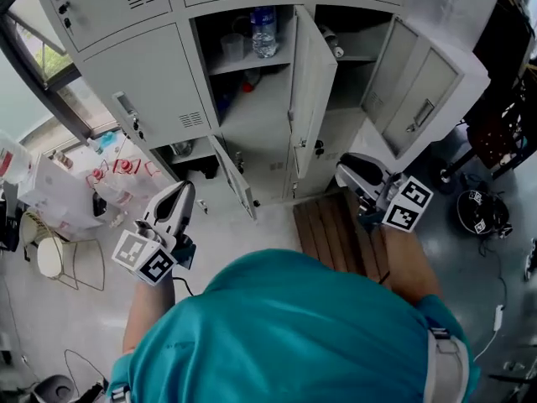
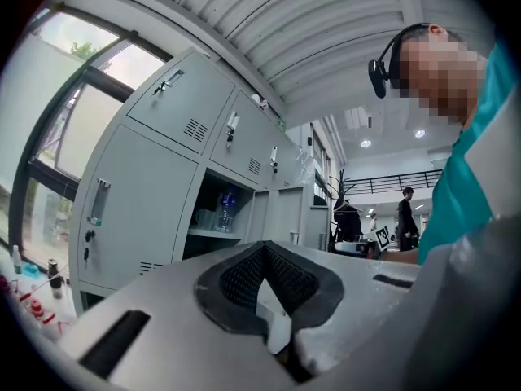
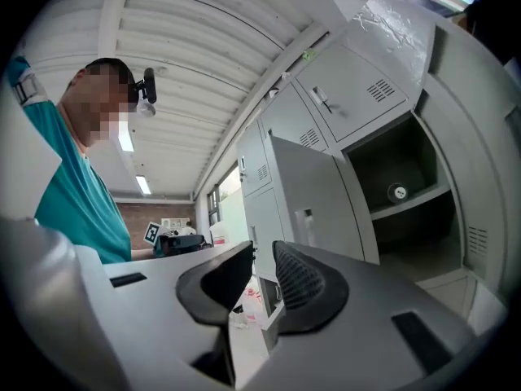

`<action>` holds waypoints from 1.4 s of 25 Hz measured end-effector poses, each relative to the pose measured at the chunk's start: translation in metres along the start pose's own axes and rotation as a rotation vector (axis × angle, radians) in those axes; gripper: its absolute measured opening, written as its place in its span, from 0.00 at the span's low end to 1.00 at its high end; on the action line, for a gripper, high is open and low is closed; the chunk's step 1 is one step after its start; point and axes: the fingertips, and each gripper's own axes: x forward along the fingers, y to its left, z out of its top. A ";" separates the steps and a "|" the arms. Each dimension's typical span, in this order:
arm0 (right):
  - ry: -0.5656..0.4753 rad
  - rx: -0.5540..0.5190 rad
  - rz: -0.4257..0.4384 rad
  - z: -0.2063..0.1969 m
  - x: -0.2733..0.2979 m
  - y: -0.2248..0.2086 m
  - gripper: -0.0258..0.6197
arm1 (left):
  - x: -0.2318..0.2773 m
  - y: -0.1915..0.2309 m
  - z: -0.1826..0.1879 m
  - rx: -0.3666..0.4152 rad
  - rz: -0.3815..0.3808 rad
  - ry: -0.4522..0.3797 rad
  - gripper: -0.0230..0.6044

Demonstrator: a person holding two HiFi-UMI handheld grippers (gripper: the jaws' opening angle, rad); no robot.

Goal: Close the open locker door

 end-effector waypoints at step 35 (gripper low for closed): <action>0.166 -0.097 0.818 -0.005 0.075 -0.062 0.21 | 0.123 -0.053 -0.036 0.021 0.253 0.117 0.04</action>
